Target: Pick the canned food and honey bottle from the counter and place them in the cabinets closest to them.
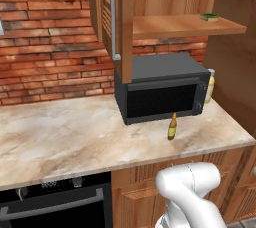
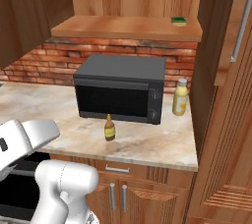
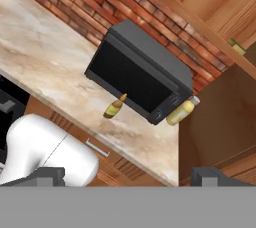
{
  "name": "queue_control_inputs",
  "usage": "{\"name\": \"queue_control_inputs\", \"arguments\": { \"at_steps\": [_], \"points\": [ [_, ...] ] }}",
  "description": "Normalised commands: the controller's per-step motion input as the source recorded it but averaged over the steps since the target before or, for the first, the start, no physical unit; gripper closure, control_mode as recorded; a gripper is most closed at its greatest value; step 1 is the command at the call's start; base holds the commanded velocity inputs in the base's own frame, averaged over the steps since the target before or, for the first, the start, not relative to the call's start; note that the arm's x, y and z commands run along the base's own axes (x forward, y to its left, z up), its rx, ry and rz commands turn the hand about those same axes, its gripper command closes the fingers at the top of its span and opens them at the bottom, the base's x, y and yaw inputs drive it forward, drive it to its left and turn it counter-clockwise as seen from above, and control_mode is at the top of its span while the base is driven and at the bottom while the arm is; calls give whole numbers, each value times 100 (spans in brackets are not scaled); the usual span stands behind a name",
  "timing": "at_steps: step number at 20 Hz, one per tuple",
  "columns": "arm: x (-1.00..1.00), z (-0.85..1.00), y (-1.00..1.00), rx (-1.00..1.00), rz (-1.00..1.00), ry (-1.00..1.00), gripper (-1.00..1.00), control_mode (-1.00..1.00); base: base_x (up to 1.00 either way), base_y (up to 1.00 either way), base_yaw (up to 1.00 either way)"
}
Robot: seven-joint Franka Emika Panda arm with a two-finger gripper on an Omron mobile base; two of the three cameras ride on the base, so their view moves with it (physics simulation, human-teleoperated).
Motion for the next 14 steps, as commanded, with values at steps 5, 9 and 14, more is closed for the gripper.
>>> {"name": "queue_control_inputs", "arguments": {
  "at_steps": [5,9,14],
  "points": [
    [0,0,0,0,0,0,-100,-100,0,0,0],
    [5,0,4,0,-10,1,-100,-100,0,0,0],
    [16,0,13,0,-15,1,-100,-100,0,0,0]
  ]
}}
